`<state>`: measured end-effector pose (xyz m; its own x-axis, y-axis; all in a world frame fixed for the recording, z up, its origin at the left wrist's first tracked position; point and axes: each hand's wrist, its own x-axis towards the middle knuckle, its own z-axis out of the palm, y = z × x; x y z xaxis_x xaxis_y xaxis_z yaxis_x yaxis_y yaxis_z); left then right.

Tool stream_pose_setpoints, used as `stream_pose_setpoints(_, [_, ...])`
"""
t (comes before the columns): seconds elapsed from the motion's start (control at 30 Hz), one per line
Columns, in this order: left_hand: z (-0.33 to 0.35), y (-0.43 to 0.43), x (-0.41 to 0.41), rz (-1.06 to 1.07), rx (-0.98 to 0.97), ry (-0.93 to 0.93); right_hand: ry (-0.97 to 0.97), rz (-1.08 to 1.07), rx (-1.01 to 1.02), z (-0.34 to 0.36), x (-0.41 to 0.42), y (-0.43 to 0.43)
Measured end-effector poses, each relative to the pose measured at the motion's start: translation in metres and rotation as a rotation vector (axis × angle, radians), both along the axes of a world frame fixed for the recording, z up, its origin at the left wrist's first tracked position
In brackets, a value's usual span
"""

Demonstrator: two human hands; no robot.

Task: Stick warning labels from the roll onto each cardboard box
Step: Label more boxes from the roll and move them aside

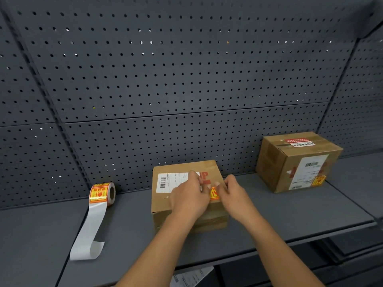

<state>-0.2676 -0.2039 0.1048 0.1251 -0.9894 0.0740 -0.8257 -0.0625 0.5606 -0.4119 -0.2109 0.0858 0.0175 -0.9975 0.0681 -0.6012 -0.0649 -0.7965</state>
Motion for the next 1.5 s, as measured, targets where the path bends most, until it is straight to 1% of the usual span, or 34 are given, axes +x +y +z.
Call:
stream_pose_setpoints(0.27, [-0.002,-0.004,0.002,0.007,0.035,0.047,-0.071,-0.037,0.057,-0.001,0.000,-0.008])
stream_pose_setpoints(0.37, [0.001,-0.005,0.000,0.035,0.024,0.008,-0.085,-0.069,0.049,0.001,0.000,-0.007])
stream_pose_setpoints(0.53, [0.001,-0.003,-0.005,0.043,0.000,-0.033,-0.065,-0.025,0.052,0.003,-0.002,-0.009])
stream_pose_setpoints(0.63, [-0.005,-0.004,-0.003,0.031,-0.024,-0.038,-0.105,-0.021,0.068,-0.001,-0.002,-0.013])
stream_pose_setpoints(0.77, [-0.010,-0.005,-0.001,0.027,-0.023,0.013,-0.183,-0.047,0.070,-0.006,-0.001,-0.015])
stream_pose_setpoints(0.93, [-0.006,-0.004,-0.002,0.043,-0.034,0.014,-0.159,-0.067,0.046,-0.004,-0.004,-0.013])
stream_pose_setpoints(1.07, [-0.007,0.000,-0.005,0.070,-0.087,-0.031,-0.201,-0.037,0.034,-0.008,-0.007,-0.009])
stream_pose_setpoints(1.17, [-0.007,-0.003,-0.006,0.073,-0.077,-0.024,-0.199,-0.026,0.000,-0.011,-0.007,-0.008])
stream_pose_setpoints(1.4, [-0.004,0.000,-0.008,0.086,-0.094,-0.092,-0.224,-0.060,-0.034,-0.014,-0.001,-0.008])
stream_pose_setpoints(1.5, [-0.002,0.004,-0.007,0.077,-0.118,-0.087,-0.222,-0.076,-0.035,-0.013,0.001,-0.006])
